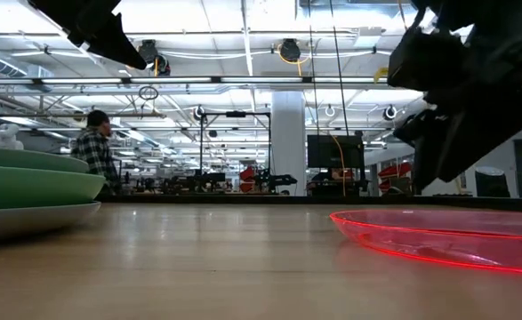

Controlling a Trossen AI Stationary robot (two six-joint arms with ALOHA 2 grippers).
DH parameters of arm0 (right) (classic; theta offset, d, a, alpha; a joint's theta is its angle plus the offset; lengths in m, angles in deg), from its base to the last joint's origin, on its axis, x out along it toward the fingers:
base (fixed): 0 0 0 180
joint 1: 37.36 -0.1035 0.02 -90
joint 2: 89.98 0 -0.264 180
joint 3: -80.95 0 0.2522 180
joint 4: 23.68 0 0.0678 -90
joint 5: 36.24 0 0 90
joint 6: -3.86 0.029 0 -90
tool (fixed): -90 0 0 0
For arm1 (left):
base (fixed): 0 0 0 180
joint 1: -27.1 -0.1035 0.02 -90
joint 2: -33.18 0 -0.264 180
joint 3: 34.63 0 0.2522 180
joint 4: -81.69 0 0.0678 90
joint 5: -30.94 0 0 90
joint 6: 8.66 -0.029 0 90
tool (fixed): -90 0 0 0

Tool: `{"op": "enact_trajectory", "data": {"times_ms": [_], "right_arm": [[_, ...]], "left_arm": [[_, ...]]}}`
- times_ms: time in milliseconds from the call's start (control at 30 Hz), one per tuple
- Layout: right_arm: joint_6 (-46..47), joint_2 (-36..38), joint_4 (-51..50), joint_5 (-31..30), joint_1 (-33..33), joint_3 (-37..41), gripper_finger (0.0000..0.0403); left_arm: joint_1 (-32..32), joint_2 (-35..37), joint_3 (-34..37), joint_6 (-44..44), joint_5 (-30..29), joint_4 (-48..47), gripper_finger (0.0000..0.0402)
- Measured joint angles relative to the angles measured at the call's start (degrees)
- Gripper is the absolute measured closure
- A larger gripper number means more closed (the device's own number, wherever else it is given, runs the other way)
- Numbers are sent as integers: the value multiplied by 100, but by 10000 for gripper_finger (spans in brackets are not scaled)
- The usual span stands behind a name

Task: Stack plastic plates
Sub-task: Stack the pink plate on the transparent blue plate

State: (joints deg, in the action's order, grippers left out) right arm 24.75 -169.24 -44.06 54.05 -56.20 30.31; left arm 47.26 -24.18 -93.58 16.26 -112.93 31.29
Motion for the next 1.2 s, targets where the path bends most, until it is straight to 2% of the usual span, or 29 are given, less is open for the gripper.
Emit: {"op": "enact_trajectory", "data": {"times_ms": [367, 733, 867, 1133, 1200], "right_arm": [[-185, -756, 889, 7, -180, 52, 239], [-359, -1162, 1533, 0, -189, 52, 244], [-364, -1295, 1735, 84, -184, 50, 278], [-551, -1319, 1883, 226, -106, 50, 385], [-646, -1282, 1883, 296, -41, 47, 397]], "left_arm": [[0, -2, 0, 109, 1, 2, 355], [0, -2, -2, 109, -1, 4, 355], [0, -2, -2, 109, -1, 8, 355], [0, -2, -2, 120, -1, 7, 355], [0, -2, -2, 123, -1, 7, 355]]}}
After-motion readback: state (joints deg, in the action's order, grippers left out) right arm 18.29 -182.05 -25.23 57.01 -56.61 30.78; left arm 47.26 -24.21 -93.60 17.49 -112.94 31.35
